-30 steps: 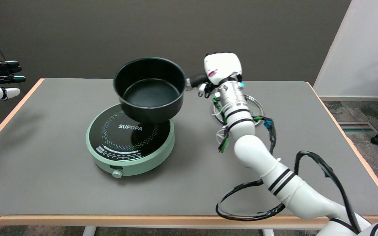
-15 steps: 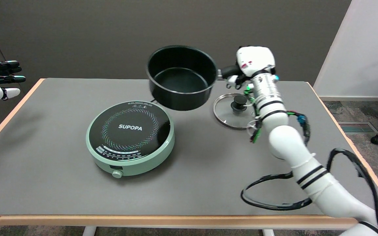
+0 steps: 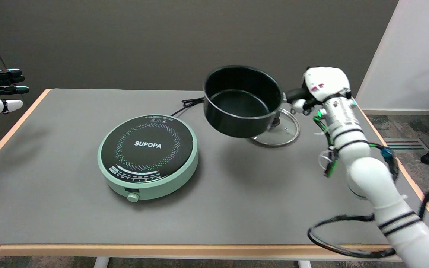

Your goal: Pick up the soup pot.

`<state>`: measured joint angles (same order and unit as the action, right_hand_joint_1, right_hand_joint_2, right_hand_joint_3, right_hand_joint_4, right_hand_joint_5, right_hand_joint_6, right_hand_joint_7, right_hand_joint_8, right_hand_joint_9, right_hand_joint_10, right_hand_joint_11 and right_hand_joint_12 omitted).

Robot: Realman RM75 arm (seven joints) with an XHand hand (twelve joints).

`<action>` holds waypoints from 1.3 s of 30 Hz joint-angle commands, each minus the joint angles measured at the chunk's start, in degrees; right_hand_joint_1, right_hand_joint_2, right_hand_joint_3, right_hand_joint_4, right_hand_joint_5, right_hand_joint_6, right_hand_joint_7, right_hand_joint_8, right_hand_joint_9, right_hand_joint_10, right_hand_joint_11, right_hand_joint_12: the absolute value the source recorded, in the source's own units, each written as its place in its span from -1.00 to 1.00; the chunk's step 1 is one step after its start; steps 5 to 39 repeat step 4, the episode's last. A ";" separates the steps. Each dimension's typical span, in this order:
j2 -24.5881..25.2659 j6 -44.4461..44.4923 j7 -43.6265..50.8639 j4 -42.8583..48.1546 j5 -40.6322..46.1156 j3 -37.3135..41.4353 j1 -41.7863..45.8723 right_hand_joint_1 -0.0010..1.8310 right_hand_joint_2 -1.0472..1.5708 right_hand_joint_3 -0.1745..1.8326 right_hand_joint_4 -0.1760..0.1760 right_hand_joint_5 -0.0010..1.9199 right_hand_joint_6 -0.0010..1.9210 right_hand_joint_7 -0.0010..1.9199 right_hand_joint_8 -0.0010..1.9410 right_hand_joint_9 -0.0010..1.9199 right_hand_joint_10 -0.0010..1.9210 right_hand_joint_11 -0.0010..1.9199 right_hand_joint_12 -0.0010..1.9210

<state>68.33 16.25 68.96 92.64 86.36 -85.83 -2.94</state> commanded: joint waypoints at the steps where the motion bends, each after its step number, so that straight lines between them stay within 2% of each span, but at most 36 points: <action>1: -1.28 -4.05 -5.92 13.83 -4.79 14.69 22.43 -0.14 0.70 -0.09 -0.12 1.00 1.00 1.00 0.98 1.00 1.00 1.00 1.00; 4: -1.78 -3.43 -10.70 14.58 -7.89 16.72 25.70 -0.13 0.66 -0.07 -0.12 1.00 1.00 1.00 0.98 1.00 1.00 1.00 1.00; 39: -1.78 -3.43 -10.70 14.58 -7.89 16.72 25.70 -0.13 0.66 -0.07 -0.12 1.00 1.00 1.00 0.98 1.00 1.00 1.00 1.00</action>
